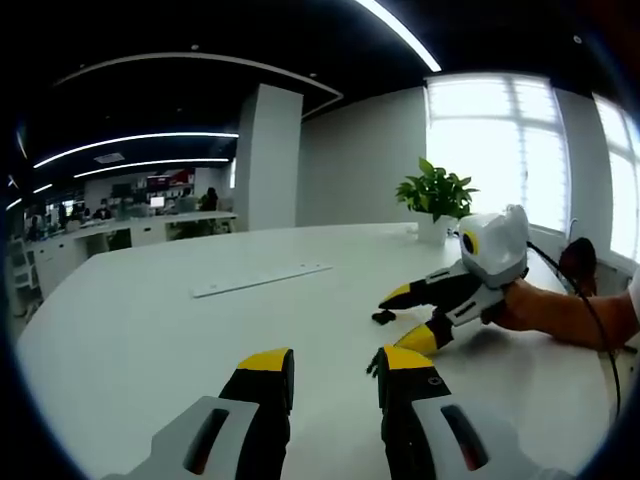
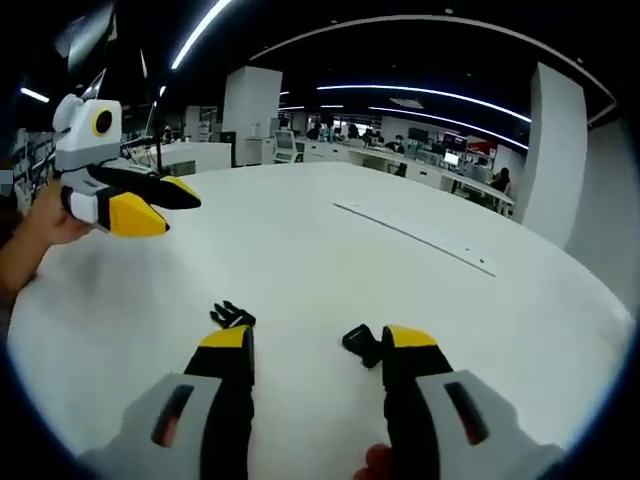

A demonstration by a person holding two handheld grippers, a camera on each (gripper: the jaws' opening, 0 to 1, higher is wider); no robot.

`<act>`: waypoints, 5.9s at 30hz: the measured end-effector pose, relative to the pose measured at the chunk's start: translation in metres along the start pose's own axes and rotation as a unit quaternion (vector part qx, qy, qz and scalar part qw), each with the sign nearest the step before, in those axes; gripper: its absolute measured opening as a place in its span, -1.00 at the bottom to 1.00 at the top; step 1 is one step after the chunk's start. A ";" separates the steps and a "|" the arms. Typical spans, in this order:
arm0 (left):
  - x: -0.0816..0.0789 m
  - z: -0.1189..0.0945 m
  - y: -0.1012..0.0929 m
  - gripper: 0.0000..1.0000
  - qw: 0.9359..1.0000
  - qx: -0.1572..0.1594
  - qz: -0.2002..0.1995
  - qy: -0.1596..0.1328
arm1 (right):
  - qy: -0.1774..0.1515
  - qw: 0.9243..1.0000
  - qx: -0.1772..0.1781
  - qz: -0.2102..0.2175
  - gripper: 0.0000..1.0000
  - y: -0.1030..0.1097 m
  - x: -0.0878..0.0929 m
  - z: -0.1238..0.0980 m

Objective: Snap the two parts of the plastic buckle together until the buckle closes and remains connected.

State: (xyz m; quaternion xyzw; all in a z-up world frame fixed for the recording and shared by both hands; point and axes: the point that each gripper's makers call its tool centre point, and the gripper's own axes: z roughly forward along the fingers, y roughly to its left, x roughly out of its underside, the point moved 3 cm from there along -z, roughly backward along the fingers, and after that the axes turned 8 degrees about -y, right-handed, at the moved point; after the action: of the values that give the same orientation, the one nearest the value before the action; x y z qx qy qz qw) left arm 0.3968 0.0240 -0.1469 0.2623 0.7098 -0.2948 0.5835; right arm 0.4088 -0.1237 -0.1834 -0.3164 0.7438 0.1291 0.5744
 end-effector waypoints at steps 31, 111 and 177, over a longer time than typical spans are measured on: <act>0.002 -0.001 0.005 -0.34 1.000 -0.007 0.001 0.006 | -0.019 1.000 0.002 -0.024 0.22 0.011 -0.006 0.009; 0.047 0.017 -0.011 -0.68 0.995 -0.018 0.025 0.098 | -0.003 0.998 0.067 0.014 -0.32 -0.047 0.003 -0.014; 0.048 0.018 -0.011 -0.75 0.995 -0.015 0.021 0.093 | 0.008 0.996 -0.056 0.069 -0.49 -0.014 0.009 -0.005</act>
State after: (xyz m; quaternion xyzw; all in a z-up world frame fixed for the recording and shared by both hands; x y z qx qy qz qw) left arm 0.3920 0.0050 -0.1955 0.2948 0.7598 -0.2463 0.5246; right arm 0.4124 -0.1402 -0.1878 -0.2966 0.7603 0.2071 0.5395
